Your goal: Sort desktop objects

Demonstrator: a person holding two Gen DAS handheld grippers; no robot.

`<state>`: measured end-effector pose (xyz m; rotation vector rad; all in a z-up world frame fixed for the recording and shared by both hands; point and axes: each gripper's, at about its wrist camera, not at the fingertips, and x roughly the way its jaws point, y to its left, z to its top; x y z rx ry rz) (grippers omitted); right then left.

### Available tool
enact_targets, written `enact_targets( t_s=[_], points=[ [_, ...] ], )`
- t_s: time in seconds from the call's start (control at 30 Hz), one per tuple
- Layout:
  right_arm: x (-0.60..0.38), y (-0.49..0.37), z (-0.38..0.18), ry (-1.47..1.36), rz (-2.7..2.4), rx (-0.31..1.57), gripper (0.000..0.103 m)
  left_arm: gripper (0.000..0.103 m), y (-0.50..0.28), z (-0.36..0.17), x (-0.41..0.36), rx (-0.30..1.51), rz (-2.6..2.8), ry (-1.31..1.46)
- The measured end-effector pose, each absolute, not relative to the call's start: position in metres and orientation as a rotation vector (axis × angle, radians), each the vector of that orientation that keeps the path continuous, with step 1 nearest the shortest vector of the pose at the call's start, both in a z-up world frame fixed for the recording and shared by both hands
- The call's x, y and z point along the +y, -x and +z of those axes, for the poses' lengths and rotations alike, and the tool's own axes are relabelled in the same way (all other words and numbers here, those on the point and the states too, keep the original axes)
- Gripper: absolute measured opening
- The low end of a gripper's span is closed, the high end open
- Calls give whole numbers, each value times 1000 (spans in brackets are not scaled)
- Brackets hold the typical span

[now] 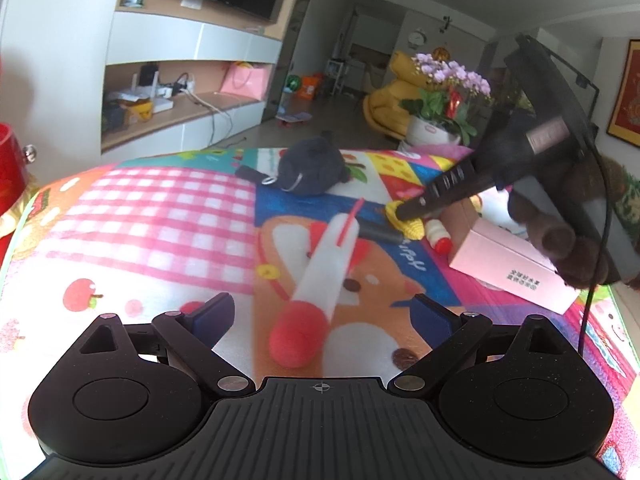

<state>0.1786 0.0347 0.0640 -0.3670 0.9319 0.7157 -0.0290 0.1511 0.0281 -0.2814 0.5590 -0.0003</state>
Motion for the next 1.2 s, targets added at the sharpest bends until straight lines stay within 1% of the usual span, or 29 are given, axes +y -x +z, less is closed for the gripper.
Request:
enact_targets(
  t_s=[0.07, 0.1, 0.13, 0.2, 0.3, 0.33, 0.37, 0.4, 0.5, 0.57, 0.6, 0.7, 0.8, 0.9, 0.93, 1.0, 1.03, 1.07, 1.1, 1.13, 1.17, 1.2],
  points=[
    [27, -187, 68, 273, 685, 957, 15, 100, 28, 29, 146, 558, -9, 270],
    [24, -192, 68, 232, 671, 970, 27, 100, 27, 29, 144, 557, -11, 256],
    [23, -196, 67, 200, 656, 973, 35, 100, 25, 29, 142, 559, -10, 237],
    [24, -204, 60, 157, 625, 978, 37, 100, 18, 30, 135, 563, -16, 187],
    [28, -211, 46, 100, 603, 988, 38, 99, -5, 25, 124, 596, 15, 91],
    [30, -212, 43, 100, 596, 983, 38, 97, -13, 23, 120, 605, 18, 54],
    [32, -213, 41, 105, 591, 972, 38, 86, -20, 21, 117, 612, 19, 18],
    [34, -213, 40, 115, 591, 959, 38, 66, -27, 18, 116, 627, 22, -12],
    [39, -217, 40, 115, 615, 955, 39, 47, -40, 13, 120, 666, 30, -20],
    [44, -221, 40, 112, 630, 953, 46, 34, -37, 11, 126, 676, 37, -11],
    [47, -222, 40, 118, 637, 952, 49, 32, -32, 10, 129, 674, 48, -8],
    [55, -224, 37, 145, 659, 954, 49, 32, -11, 12, 141, 672, 91, 9],
    [59, -223, 32, 178, 681, 958, 54, 33, 7, 14, 155, 680, 115, 64],
    [62, -217, 24, 220, 726, 978, 55, 33, 16, 16, 161, 676, 117, 97],
    [62, -211, 23, 257, 744, 952, 54, 33, 17, 16, 161, 677, 114, 101],
    [62, -192, 24, 352, 765, 891, 48, 33, 14, 16, 164, 681, 112, 102],
    [61, -184, 26, 377, 775, 873, 47, 33, 13, 16, 164, 685, 111, 103],
    [57, -175, 28, 393, 786, 856, 46, 34, 12, 15, 163, 688, 108, 104],
    [54, -167, 32, 405, 798, 841, 43, 36, 12, 15, 161, 689, 106, 101],
    [49, -158, 35, 408, 811, 832, 34, 36, 11, 16, 159, 690, 100, 95],
    [43, -150, 40, 399, 830, 839, 28, 36, 10, 16, 155, 691, 92, 91],
    [36, -142, 43, 386, 844, 859, 10, 36, 9, 15, 151, 693, 81, 89]
  ],
)
